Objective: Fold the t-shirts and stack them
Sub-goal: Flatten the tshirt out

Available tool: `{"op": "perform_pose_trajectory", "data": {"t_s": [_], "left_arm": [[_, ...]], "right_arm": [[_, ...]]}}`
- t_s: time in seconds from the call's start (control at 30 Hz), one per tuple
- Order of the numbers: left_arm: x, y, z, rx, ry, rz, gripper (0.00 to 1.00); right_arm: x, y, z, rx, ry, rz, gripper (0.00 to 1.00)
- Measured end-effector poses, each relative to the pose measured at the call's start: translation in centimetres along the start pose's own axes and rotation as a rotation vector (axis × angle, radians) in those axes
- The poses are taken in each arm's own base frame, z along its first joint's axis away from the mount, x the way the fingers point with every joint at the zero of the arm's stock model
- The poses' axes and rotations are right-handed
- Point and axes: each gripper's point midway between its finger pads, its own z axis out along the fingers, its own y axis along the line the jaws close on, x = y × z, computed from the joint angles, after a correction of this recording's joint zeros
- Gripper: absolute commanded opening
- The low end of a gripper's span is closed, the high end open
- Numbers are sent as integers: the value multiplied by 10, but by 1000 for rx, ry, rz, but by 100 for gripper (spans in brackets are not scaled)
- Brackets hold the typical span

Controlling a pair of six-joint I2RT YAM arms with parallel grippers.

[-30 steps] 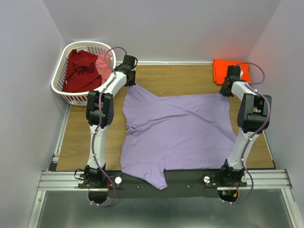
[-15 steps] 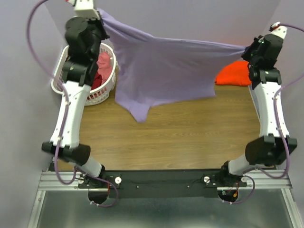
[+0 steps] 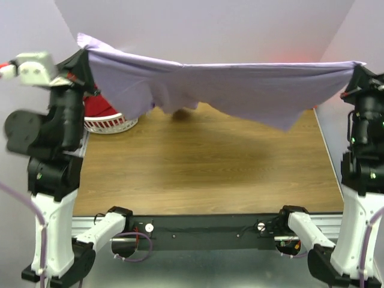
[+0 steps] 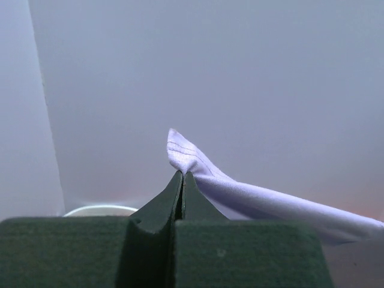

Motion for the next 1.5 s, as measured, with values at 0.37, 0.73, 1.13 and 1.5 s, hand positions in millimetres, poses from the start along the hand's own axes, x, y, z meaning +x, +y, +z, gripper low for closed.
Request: {"op": "perform_pose_trajectory", "data": {"t_s": [0.37,0.73,1.13,1.5], "left_arm": [[-91,0,-29,17,-190,-6,0],[140,-15,93,56,253,121,0],[592,-5,65,120,1035,206,0],[564,-27,134,139,853,193,0]], "right_arm": [[-29,-3,-33,-9,-59,-71,1],[119,-29,16,61,273,-136,1],[441,-94,13,219,938,-164,1],[506,-114,60,281,913,-201,1]]}}
